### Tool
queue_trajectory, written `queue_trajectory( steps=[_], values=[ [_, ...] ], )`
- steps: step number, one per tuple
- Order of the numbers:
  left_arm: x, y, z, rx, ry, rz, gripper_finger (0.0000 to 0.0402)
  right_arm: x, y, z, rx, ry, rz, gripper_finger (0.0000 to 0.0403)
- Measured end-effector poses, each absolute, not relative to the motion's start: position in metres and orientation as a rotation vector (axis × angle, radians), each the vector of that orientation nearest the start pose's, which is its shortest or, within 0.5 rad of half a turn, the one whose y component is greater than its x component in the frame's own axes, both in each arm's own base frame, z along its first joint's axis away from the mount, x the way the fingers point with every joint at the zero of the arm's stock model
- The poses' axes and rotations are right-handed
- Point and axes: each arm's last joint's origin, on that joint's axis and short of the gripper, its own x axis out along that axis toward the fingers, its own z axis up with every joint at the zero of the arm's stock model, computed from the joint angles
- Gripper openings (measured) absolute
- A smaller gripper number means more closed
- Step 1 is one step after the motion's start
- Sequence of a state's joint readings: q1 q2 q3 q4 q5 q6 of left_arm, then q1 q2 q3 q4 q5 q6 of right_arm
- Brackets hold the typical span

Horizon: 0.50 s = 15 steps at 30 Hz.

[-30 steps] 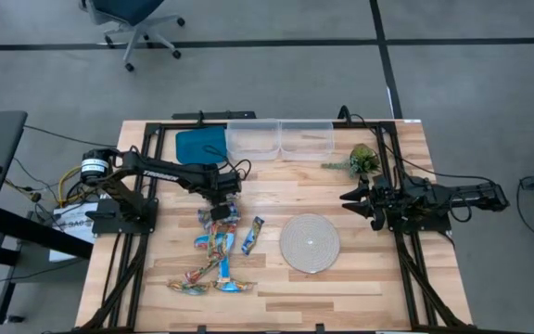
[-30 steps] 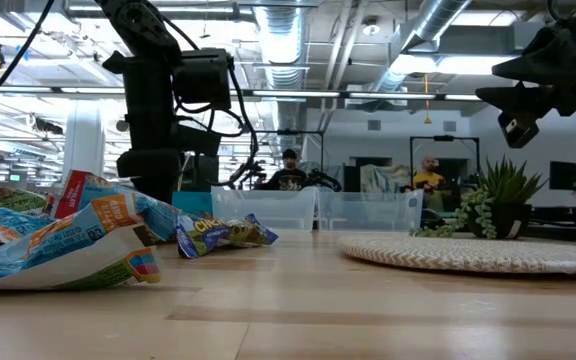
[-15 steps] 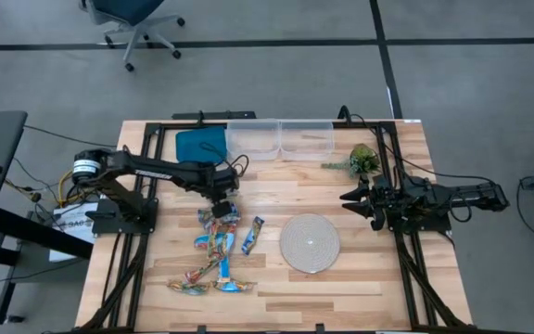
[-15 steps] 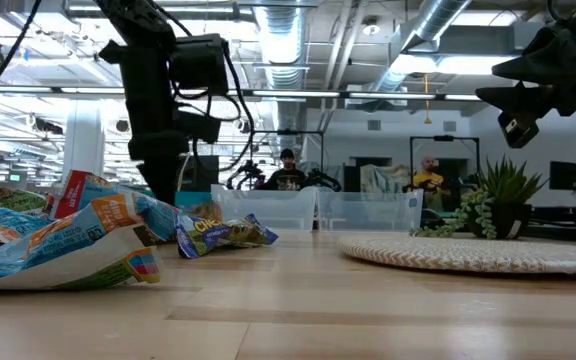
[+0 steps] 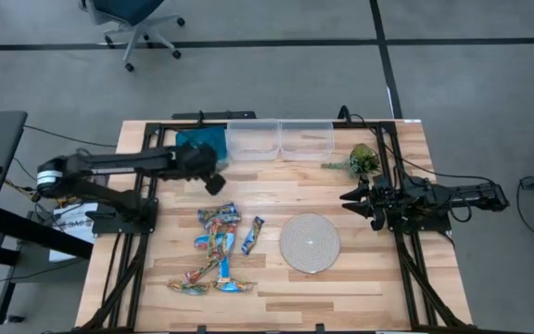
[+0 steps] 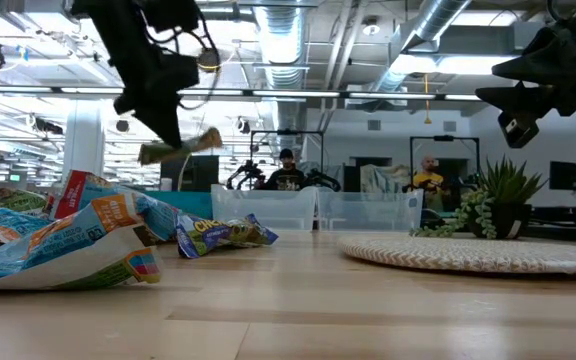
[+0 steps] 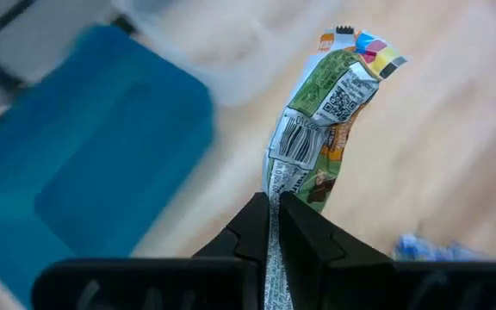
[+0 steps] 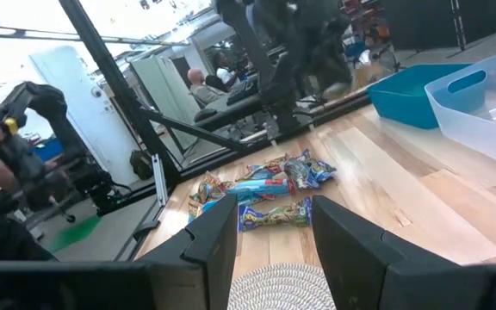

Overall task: Pick and place Granola Bars by type
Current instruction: Put the yellow granola bar into the blue bin

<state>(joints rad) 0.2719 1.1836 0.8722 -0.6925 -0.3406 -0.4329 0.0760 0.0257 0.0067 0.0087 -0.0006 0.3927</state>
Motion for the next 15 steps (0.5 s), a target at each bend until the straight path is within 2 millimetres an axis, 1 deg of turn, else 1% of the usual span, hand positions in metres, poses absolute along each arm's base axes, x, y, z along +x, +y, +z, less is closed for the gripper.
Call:
queue_trajectory(
  steps=[3, 7, 11, 15],
  values=[
    [0.199, 0.081, 0.26, -0.427, 0.793, 0.866, 0.0016, 0.099, 0.008, 0.165, 0.392, 0.025, 0.073, 0.0143],
    [0.184, 0.099, 0.268, -0.512, 0.704, 0.989, 0.0016, 0.099, 0.008, 0.165, 0.392, 0.026, 0.073, 0.0143],
    [0.169, 0.122, 0.269, -0.61, 0.653, 1.111, 0.0016, 0.099, 0.008, 0.165, 0.392, 0.025, 0.074, 0.0141],
    [0.154, 0.141, 0.268, -0.72, 0.615, 1.191, 0.0016, 0.099, 0.007, 0.165, 0.392, 0.025, 0.073, 0.0143]
  ],
)
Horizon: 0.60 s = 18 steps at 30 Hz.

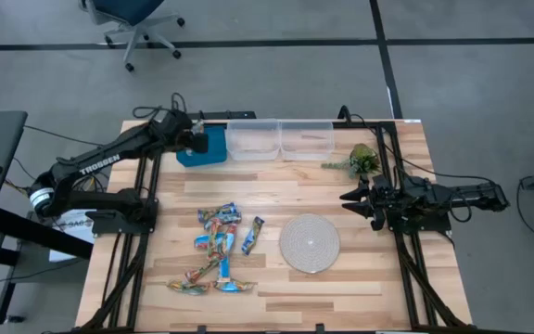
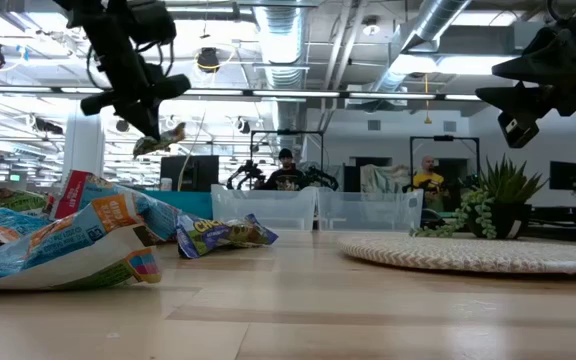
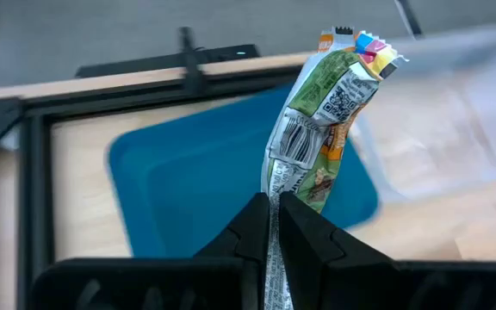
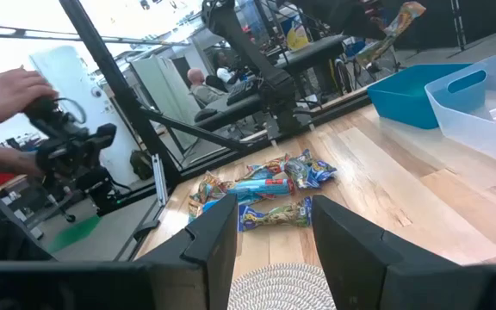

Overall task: Pick and place Granola Bars by type
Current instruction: Put the yellow granola bar into the blue bin

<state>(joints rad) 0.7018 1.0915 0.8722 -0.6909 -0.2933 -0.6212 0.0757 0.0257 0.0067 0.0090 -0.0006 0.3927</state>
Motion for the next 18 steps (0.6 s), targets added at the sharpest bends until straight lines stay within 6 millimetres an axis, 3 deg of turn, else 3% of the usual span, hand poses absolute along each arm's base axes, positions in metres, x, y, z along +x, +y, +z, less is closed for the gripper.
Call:
queue_trajectory(
  steps=[8, 18],
  values=[
    [0.143, 0.17, 0.251, -0.85, 0.649, 1.279, 0.0016, 0.099, 0.008, 0.165, 0.392, 0.025, 0.074, 0.0141],
    [0.144, 0.189, 0.22, -0.985, 0.803, 1.291, 0.0016, 0.099, 0.008, 0.165, 0.392, 0.025, 0.073, 0.0142]
  ],
)
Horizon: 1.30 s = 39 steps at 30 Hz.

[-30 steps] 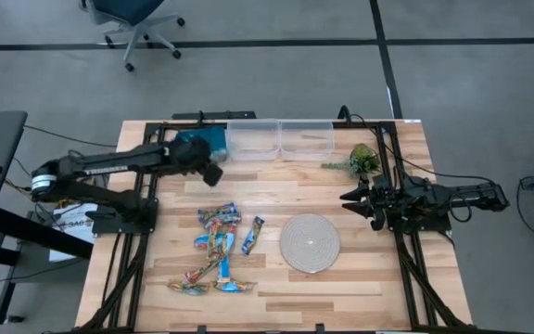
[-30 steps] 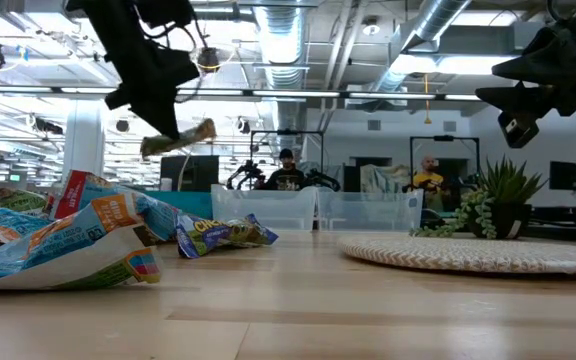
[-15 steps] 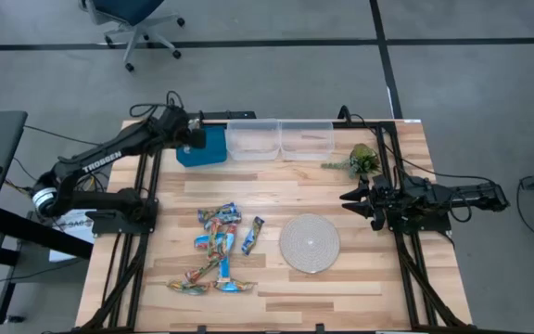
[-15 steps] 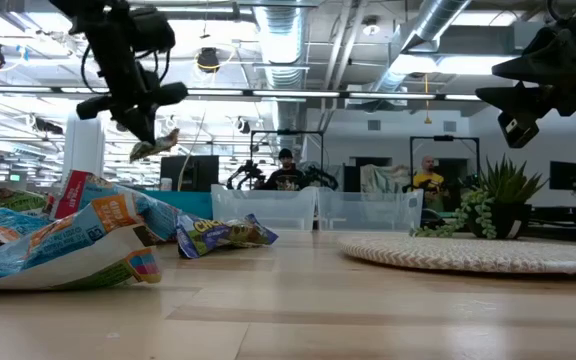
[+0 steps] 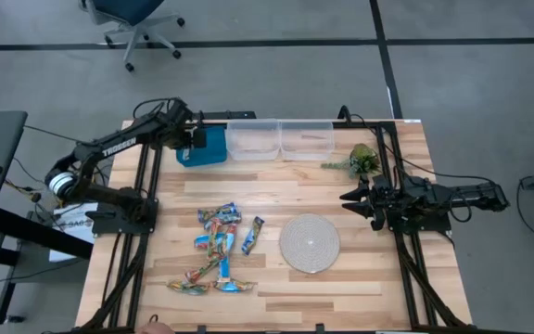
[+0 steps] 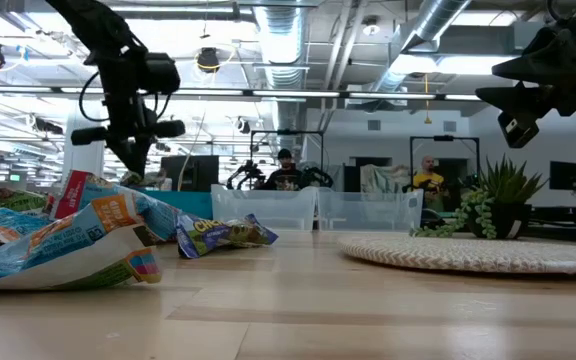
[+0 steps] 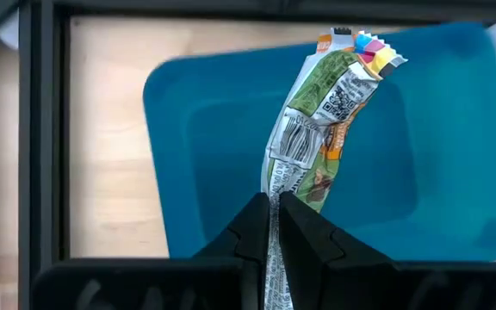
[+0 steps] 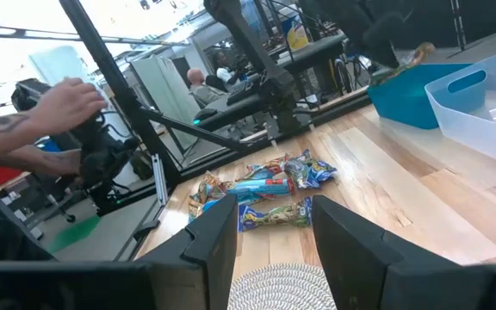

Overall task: Pick and place Granola Bars by type
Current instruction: Put the yellow granola bar into the blue bin

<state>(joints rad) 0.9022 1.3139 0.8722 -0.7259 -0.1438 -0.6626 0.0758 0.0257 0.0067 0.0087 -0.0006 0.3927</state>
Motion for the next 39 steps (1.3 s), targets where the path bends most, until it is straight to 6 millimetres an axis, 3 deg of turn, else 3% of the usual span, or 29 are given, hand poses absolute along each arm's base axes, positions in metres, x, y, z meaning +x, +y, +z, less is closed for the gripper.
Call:
queue_trajectory(
  steps=[15, 26, 33, 39],
  values=[
    [0.135, 0.188, 0.202, -1.016, 0.826, 1.355, 0.0018, 0.099, 0.008, 0.165, 0.392, 0.025, 0.073, 0.0141],
    [0.135, 0.19, 0.203, -1.016, 0.817, 1.345, 0.009, 0.099, 0.008, 0.165, 0.392, 0.026, 0.074, 0.0141],
    [0.133, 0.184, 0.229, -0.929, 0.737, 1.281, 0.0102, 0.099, 0.007, 0.165, 0.392, 0.025, 0.073, 0.0144],
    [0.133, 0.159, 0.264, -0.81, 0.616, 1.161, 0.0102, 0.099, 0.007, 0.165, 0.392, 0.025, 0.073, 0.0141]
  ],
)
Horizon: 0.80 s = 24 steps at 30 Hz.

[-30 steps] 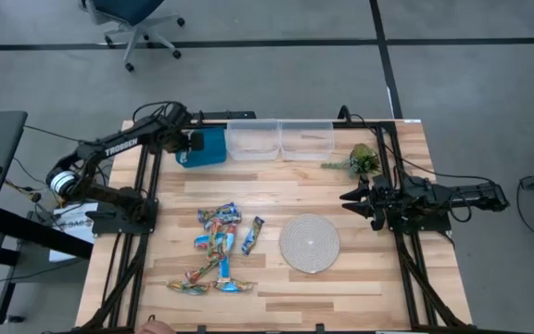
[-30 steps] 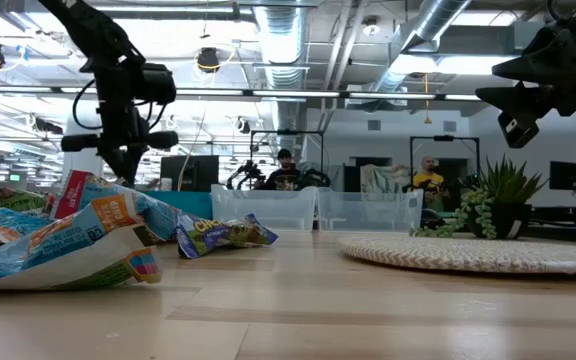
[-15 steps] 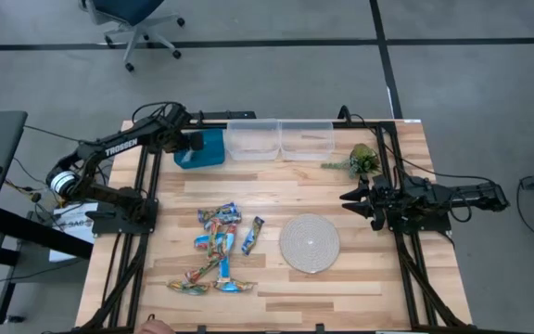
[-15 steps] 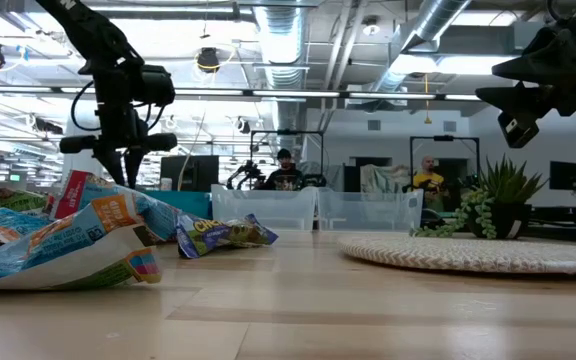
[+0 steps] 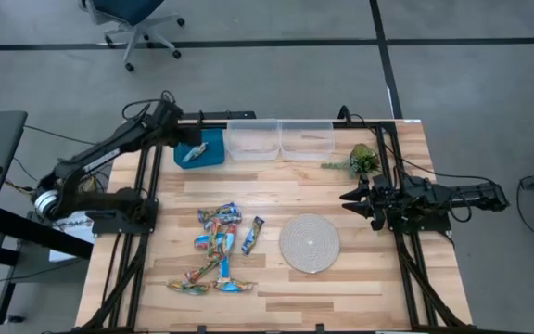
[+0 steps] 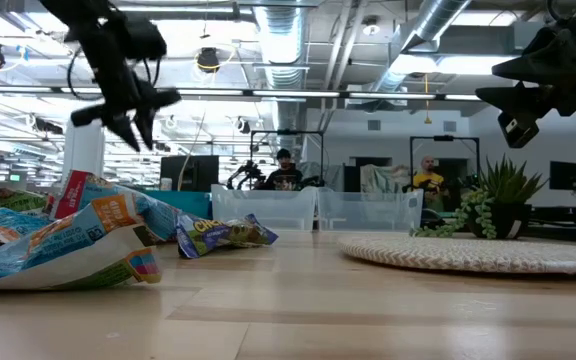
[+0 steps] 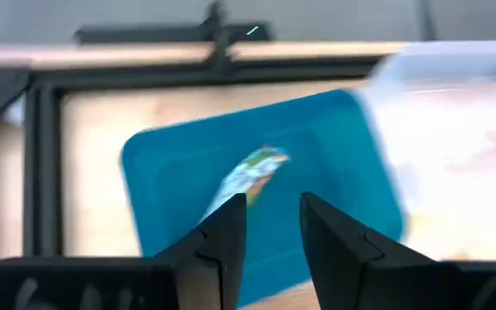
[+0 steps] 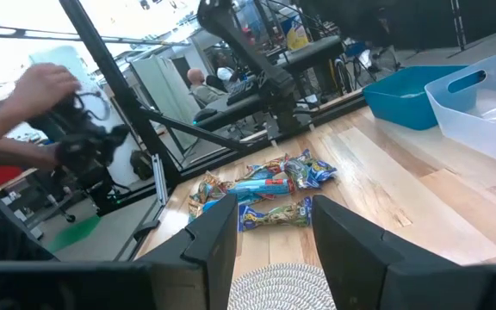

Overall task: Pick and place Granola Bars by type
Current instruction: Put the yellow granola bar into the blue bin

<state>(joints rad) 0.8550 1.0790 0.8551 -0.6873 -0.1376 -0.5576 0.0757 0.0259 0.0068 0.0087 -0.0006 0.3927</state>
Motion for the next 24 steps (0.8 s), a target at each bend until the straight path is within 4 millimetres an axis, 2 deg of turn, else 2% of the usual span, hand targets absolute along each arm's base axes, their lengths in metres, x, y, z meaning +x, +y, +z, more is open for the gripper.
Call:
queue_trajectory(
  steps=[5, 10, 24],
  values=[
    [0.133, 0.122, 0.287, -0.718, 0.562, 0.959, 0.0102, 0.099, 0.008, 0.165, 0.392, 0.025, 0.073, 0.0143],
    [0.137, 0.085, 0.299, -0.633, 0.574, 0.72, 0.0102, 0.099, 0.007, 0.165, 0.392, 0.026, 0.073, 0.0142],
    [0.159, -0.004, 0.299, -0.428, 0.75, 0.055, 0.0102, 0.099, 0.007, 0.165, 0.392, 0.025, 0.073, 0.0141]
  ],
)
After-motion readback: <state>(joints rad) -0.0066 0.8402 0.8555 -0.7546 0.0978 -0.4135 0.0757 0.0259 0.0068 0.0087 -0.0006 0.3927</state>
